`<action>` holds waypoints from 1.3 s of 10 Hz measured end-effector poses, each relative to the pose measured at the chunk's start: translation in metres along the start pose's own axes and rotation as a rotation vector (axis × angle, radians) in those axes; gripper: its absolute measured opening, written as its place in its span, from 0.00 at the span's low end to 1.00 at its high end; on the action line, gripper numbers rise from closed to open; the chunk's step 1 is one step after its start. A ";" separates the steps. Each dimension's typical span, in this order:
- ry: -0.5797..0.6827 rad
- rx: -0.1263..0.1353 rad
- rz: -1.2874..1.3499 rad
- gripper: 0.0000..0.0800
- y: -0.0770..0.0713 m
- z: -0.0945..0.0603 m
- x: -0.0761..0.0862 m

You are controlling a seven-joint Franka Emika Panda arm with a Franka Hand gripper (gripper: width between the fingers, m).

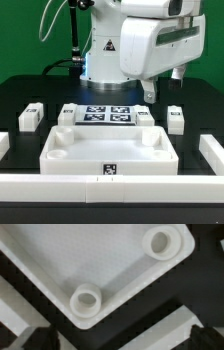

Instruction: Assemble desk

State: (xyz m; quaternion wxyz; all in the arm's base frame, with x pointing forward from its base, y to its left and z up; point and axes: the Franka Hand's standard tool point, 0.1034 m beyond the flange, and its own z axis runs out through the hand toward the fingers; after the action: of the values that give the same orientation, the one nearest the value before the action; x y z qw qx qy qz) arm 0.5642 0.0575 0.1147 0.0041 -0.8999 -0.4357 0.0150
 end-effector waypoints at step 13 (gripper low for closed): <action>0.008 -0.013 -0.532 0.81 0.004 0.023 -0.069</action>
Offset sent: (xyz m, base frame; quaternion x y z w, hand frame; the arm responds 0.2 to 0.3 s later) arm 0.0000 0.0000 0.0000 0.0000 0.0000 0.0000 1.0000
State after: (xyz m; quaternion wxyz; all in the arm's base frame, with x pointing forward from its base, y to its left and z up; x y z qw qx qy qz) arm 0.5236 0.0004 0.0937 0.0036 -0.7539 -0.6569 0.0071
